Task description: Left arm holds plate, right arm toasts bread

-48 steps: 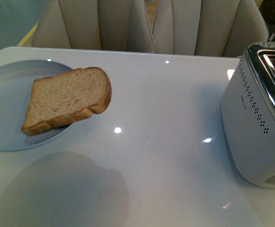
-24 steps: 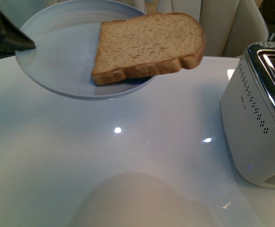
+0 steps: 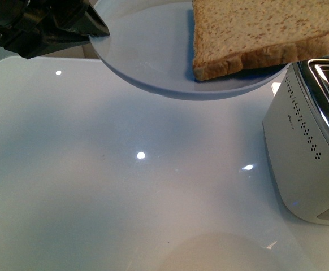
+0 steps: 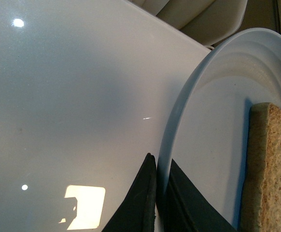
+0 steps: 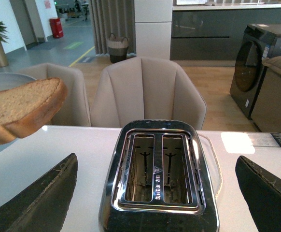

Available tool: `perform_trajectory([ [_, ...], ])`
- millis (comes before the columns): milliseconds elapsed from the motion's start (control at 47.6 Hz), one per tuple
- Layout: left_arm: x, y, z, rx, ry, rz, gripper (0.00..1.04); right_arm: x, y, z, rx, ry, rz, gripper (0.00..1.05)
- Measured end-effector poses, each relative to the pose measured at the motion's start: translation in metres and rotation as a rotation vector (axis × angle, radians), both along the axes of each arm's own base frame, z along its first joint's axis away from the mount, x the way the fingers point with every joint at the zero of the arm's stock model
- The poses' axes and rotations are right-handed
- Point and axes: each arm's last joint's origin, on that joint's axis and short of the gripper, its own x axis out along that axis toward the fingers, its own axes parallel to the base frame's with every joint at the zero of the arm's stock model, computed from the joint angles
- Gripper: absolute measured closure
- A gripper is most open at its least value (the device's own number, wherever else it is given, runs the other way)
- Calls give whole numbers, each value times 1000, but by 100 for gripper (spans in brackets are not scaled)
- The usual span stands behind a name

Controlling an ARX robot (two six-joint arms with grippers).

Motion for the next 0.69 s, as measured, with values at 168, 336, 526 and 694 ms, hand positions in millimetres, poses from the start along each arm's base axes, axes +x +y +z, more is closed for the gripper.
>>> perform_trajectory([
  [168, -4, -11, 1, -27, 11, -11, 102, 0, 0, 0, 0, 0, 0, 9],
  [336, -8, -19, 5, -47, -4, -32, 102, 0, 0, 0, 0, 0, 0, 9],
  [526, -9, -20, 6, -51, -8, -32, 102, 0, 0, 0, 0, 0, 0, 9],
  [694, -9, -20, 6, -51, -8, -32, 102, 0, 0, 0, 0, 0, 0, 9],
])
